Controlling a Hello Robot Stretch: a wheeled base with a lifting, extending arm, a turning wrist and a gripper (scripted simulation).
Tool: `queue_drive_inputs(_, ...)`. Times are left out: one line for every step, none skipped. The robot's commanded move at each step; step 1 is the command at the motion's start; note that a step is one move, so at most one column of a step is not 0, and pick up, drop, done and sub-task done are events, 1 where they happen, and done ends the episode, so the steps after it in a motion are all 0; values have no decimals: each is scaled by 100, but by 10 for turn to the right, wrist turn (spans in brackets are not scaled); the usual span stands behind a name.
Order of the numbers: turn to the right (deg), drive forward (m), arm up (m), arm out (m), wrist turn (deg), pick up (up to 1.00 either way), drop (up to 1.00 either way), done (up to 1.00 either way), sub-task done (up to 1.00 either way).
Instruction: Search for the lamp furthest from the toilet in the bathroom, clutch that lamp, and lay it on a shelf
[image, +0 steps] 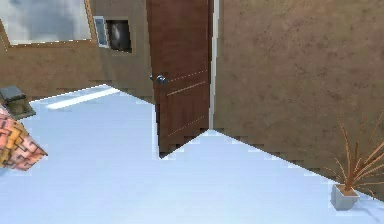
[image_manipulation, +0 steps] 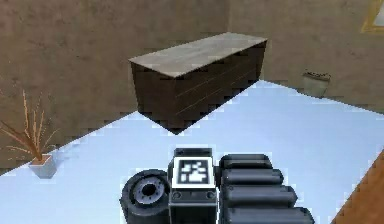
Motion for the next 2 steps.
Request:
queue_drive_inputs(0, 35, 0, 0, 0, 0, 0, 0, 0)
queue_drive_inputs(-390, 0, 0, 0, 0, 0, 0, 0, 0)
